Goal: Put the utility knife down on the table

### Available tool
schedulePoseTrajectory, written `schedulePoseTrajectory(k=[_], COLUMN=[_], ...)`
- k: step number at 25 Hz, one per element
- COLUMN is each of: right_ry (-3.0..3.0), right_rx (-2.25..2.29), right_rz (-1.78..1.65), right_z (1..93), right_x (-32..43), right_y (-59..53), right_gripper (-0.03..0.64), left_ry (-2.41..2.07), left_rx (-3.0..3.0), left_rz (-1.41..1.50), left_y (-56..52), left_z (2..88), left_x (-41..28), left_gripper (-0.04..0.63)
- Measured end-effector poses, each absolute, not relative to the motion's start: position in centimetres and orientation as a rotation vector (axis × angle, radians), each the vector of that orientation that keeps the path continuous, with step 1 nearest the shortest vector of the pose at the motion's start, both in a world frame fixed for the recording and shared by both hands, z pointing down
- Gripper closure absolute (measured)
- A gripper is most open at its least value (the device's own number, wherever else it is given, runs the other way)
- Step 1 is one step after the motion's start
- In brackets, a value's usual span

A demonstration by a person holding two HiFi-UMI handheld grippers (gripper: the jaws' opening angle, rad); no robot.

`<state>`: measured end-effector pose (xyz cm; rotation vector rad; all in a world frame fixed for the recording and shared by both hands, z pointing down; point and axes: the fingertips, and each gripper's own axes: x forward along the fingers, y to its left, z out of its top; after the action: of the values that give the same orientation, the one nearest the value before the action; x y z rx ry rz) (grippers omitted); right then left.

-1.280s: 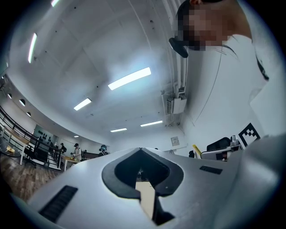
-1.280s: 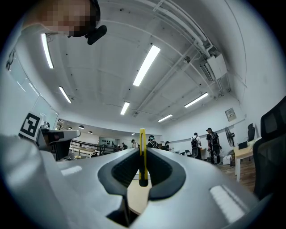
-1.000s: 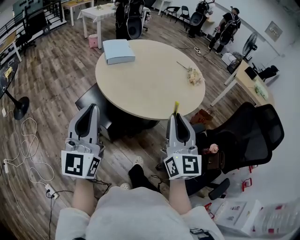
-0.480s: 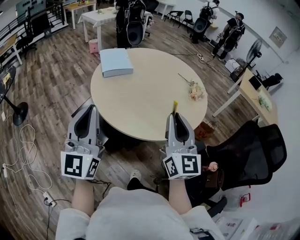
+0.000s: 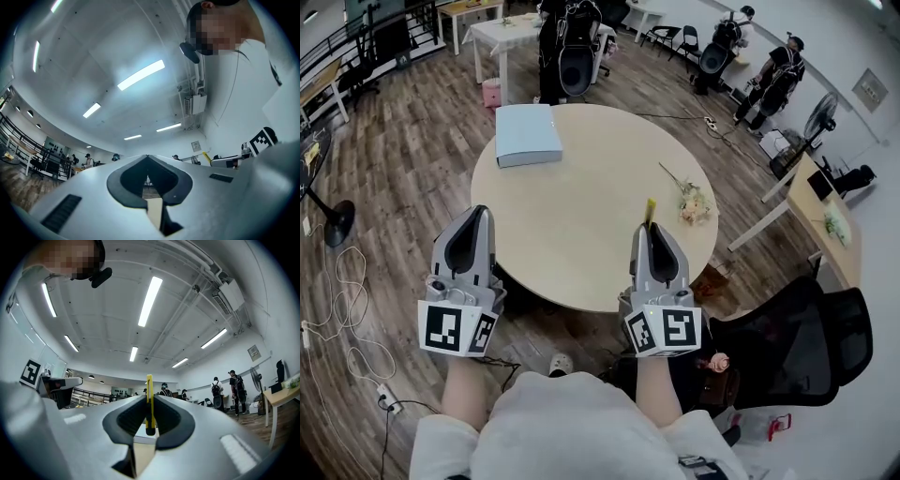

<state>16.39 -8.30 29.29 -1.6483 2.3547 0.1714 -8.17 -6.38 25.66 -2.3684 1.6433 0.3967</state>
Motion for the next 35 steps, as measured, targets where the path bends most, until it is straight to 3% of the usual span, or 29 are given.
schedulePoseTrajectory(k=[17,35], right_ry=[2.393,2.377], right_rx=[-1.587,-1.629], right_rz=[0.131,0.123], right_z=[30.5,29.7], right_x=[17.1,12.0], right_y=[-14.6,-26.3], right_gripper=[0.56,0.56], left_ry=[1.685,1.625], left_rx=[-2.352,-2.397], left_rz=[0.355,0.358], left_y=[-11.7,-23.9], left_z=[26.8,26.3], left_x=[-6.8,-11.4], left_gripper=[0.588,0.588])
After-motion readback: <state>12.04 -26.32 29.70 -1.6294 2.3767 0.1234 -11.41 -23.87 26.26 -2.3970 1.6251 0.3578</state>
